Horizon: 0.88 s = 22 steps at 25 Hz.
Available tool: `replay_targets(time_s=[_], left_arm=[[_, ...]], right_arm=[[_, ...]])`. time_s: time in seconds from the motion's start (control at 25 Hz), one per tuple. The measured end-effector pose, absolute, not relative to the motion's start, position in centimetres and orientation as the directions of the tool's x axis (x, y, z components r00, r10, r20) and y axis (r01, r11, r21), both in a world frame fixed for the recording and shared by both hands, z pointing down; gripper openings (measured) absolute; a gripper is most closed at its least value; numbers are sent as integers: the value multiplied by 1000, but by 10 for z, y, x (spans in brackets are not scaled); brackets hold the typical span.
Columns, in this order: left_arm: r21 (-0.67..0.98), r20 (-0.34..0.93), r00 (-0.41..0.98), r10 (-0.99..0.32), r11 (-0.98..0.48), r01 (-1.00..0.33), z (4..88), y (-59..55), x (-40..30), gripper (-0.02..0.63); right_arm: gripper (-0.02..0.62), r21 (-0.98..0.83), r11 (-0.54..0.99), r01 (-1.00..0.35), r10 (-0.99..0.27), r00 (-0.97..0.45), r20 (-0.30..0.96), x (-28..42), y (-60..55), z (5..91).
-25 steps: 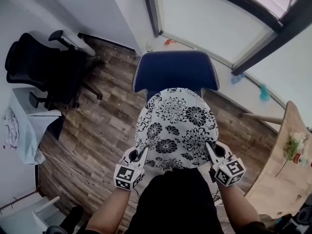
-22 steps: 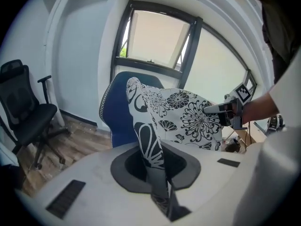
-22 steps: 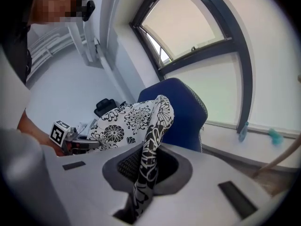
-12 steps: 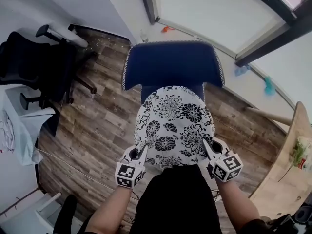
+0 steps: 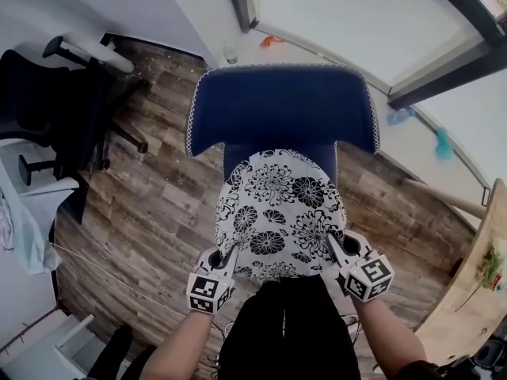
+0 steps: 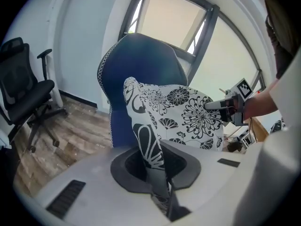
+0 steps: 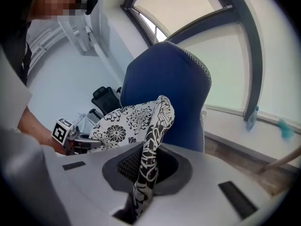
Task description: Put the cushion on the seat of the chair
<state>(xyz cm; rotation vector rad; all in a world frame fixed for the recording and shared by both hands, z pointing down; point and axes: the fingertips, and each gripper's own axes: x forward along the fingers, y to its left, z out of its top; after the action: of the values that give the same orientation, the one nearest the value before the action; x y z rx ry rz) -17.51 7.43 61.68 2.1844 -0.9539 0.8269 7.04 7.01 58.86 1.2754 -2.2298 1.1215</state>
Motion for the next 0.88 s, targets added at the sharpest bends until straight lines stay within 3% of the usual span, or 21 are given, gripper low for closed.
replay_targets(time_s=[0.24,0.48,0.68,0.88], left_arm=[[269,745,538,-394,-560,-784,648,72,-177,25],[309,745,560,-363,-557,-771,622,78,-184,25],[307,766,544,-342,-549,-778,639,78,-179,25],[291,791,507,-342,-518,-804,655,75,-186,25]], right_arm=[[43,-472,276,-837,-571,-538,621,70,71,624],[43,-432,259,-864,-544,-500,674,71,82,578],[43,-419,270,-867,-519,-497,695,73,82,589],[43,-437,187,-880,-518,-466,717,82,82,605]])
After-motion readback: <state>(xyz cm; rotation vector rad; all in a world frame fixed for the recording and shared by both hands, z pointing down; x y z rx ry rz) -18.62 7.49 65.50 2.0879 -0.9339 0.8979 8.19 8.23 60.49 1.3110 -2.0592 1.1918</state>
